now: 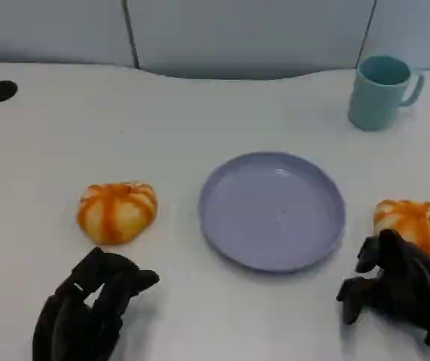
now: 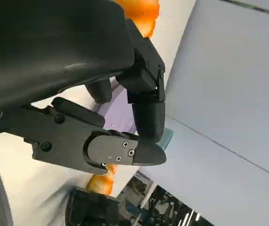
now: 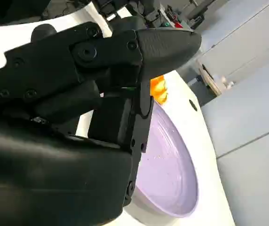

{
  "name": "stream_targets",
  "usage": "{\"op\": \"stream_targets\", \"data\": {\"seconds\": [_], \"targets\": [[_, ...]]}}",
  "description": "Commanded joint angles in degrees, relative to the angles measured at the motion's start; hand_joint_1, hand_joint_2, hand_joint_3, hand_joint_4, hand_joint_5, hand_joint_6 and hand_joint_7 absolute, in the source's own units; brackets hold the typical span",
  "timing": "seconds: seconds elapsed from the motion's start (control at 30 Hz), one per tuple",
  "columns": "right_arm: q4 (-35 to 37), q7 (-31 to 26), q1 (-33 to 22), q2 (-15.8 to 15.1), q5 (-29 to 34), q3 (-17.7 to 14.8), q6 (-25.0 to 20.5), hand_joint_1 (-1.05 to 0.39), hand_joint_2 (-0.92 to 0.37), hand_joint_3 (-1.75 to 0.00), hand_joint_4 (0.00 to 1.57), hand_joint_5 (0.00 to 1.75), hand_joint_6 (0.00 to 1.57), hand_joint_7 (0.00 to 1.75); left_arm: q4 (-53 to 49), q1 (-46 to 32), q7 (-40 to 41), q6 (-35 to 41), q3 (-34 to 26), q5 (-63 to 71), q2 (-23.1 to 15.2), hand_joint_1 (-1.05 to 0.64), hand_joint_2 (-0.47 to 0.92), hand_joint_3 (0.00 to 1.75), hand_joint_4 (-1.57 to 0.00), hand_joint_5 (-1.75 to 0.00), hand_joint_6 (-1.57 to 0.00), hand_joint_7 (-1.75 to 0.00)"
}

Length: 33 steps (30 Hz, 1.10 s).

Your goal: Grasp the bread from the table and place it into the plate.

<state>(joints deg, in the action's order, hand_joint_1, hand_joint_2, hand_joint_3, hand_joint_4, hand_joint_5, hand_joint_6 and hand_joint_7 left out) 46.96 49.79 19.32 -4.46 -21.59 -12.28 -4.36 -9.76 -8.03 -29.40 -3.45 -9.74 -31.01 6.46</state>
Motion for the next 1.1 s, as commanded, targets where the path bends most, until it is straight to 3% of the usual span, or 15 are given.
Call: {"op": "stream_targets", "data": {"seconds": [0.03,0.9,1.03,1.1], "targets": [[-0.04,-0.37,-0.69,-1.16,0.36,0.18,-0.33,-0.52,-0.92,-0.29,1.57,0.76,1.57,0.51,1.43,-0.46,0.48,0.23,-0.51,0.04,-0.99,-0.61,0.92,0.24,-0.68,-1.64,-0.6,-1.31],[0.82,0.13,-0.36,-0.8,-0.24,0.14,-0.4,-0.52,-0.92,-0.29,1.57,0.75,1.57,0.5,2.77,-0.66,0.81,0.83,-0.92,-0.13,-0.85,-0.63,0.92,0.21,-0.68,-1.64,-0.58,-1.37],[0.64,-0.5,-0.37,-0.23,-0.14,0.34,-0.36,-0.53,-0.92,-0.26,1.57,0.76,1.57,0.5,3.33,-0.15,-1.09,-4.95,-0.85,2.79,-2.29,-0.65,0.92,0.27,-0.61,-1.61,-0.56,-1.21],[0.62,-0.55,-0.36,-0.2,-0.08,0.39,-0.36,-0.53,-0.92,-0.26,1.57,0.76,1.57,0.5,3.13,0.08,-1.54,-6.8,-0.81,3.06,-2.49,-0.62,0.92,0.28,-0.56,-1.56,-0.57,-1.05]]}}
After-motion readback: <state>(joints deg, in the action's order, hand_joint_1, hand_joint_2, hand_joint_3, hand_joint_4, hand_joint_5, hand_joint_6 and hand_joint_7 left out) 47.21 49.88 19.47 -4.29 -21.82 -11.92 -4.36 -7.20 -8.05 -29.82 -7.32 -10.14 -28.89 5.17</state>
